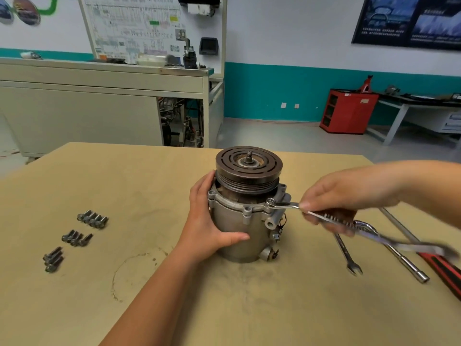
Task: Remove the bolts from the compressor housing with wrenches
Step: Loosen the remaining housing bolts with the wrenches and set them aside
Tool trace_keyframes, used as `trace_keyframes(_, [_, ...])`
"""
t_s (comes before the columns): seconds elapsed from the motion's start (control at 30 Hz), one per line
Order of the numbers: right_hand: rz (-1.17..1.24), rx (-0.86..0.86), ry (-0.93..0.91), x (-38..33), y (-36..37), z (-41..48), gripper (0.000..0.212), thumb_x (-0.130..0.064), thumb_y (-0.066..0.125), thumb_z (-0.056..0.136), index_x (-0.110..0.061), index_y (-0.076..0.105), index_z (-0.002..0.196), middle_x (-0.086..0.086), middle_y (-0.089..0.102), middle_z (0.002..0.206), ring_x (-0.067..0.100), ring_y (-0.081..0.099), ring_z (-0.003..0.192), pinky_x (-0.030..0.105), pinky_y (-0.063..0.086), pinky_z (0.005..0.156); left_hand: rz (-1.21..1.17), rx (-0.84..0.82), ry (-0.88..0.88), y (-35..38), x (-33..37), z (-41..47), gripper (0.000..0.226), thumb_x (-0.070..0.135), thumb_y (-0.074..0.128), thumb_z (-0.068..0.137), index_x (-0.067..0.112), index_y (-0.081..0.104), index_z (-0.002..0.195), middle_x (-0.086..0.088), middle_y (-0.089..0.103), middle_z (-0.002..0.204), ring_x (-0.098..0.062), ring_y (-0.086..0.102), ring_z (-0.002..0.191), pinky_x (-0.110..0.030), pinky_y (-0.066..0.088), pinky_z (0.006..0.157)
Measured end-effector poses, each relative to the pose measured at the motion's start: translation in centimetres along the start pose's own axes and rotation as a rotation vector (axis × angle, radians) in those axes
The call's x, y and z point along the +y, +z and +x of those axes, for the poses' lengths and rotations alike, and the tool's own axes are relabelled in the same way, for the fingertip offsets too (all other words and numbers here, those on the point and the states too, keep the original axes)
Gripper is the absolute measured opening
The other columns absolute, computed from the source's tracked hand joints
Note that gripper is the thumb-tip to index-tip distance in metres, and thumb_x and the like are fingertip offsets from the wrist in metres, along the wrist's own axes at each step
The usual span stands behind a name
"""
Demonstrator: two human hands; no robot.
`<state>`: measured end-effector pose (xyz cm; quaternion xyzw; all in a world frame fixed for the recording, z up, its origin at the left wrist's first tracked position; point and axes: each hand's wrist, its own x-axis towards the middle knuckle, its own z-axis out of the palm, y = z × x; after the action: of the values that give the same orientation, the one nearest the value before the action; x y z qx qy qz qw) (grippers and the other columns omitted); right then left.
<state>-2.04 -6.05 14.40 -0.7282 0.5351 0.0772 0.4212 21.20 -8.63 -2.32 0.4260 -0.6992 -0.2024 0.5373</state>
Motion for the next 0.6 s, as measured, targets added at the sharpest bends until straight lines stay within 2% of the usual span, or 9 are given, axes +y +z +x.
trace_keyframes(0.07, [-0.249,0.154,0.004,0.3,-1.6,0.6,0.035,-0.057,0.049,0.078,-0.026,0.064,0.076,-0.011,0.059,0.060,0.002,0.053,0.055,0.023,0.044,0.067,-0.002,0.024,-0.002,0.3,-0.2,-0.3,0.119,0.071,0.077,0.045,0.042,0.015,0.143,0.007,0.018,0.148,-0.007,0.021,0.141,-0.051,0.035,0.110])
trace_keyframes(0.13, [-0.339,0.310,-0.067,0.6,-2.6,1.3,0.030,-0.060,0.052,0.074,-0.035,0.068,0.079,-0.014,0.063,0.070,-0.001,0.056,0.066,0.020,0.042,0.069,-0.001,0.042,-0.023,0.7,-0.3,-0.8,0.115,0.067,0.077,0.047,0.045,0.016,0.142,0.003,0.014,0.149,-0.010,0.018,0.143,-0.053,0.036,0.108])
trace_keyframes(0.17, [-0.349,0.334,-0.093,0.6,-2.9,1.5,0.032,-0.062,0.053,0.069,-0.037,0.069,0.080,-0.015,0.065,0.073,-0.002,0.057,0.069,0.019,0.042,0.069,0.003,0.041,-0.035,0.7,-0.3,-1.1,0.114,0.066,0.077,0.048,0.047,0.015,0.142,0.002,0.011,0.150,-0.011,0.017,0.143,-0.052,0.036,0.109])
trace_keyframes(0.27, [-0.355,0.224,-0.072,0.8,-3.8,0.9,0.034,-0.064,0.053,0.062,-0.038,0.070,0.078,-0.017,0.066,0.074,-0.004,0.059,0.069,0.017,0.043,0.068,0.006,0.009,-0.047,0.5,-0.3,-1.4,0.112,0.061,0.078,0.049,0.051,0.014,0.140,0.004,0.006,0.152,-0.013,0.018,0.144,-0.049,0.035,0.111])
trace_keyframes(0.33, [-0.317,0.093,-0.042,1.4,-4.0,0.0,0.030,-0.058,0.055,0.067,-0.035,0.069,0.080,-0.014,0.069,0.076,-0.001,0.063,0.071,0.021,0.049,0.071,-0.001,-0.012,-0.056,0.4,-0.2,-1.5,0.113,0.060,0.079,0.049,0.051,0.012,0.140,0.005,0.005,0.153,-0.014,0.018,0.144,-0.047,0.034,0.112])
trace_keyframes(0.47, [-0.037,-0.118,-0.069,2.7,-1.6,-0.5,0.018,-0.030,0.049,0.092,-0.013,0.056,0.091,0.000,0.074,0.089,0.017,0.070,0.086,0.024,0.053,0.076,-0.017,-0.028,-0.050,0.5,-0.3,-1.4,0.115,0.060,0.080,0.049,0.062,0.006,0.137,0.013,0.003,0.153,-0.012,0.016,0.145,-0.046,0.034,0.112])
trace_keyframes(0.53, [0.202,-0.170,-0.129,2.4,1.6,-0.3,0.021,-0.034,0.048,0.088,-0.014,0.049,0.092,0.001,0.075,0.093,0.015,0.070,0.087,0.022,0.053,0.075,-0.029,-0.038,-0.050,0.4,-0.4,-1.4,0.116,0.059,0.081,0.048,0.065,0.005,0.136,0.017,0.004,0.152,-0.014,0.019,0.144,-0.046,0.035,0.112])
trace_keyframes(0.6, [0.566,-0.146,-0.197,1.3,4.8,-0.2,0.029,-0.038,0.051,0.077,-0.014,0.047,0.093,0.005,0.075,0.093,0.016,0.072,0.082,0.021,0.055,0.071,-0.031,-0.046,-0.044,0.3,-0.7,-1.4,0.119,0.057,0.082,0.048,0.066,0.003,0.136,0.018,0.004,0.151,-0.017,0.021,0.144,-0.047,0.035,0.112])
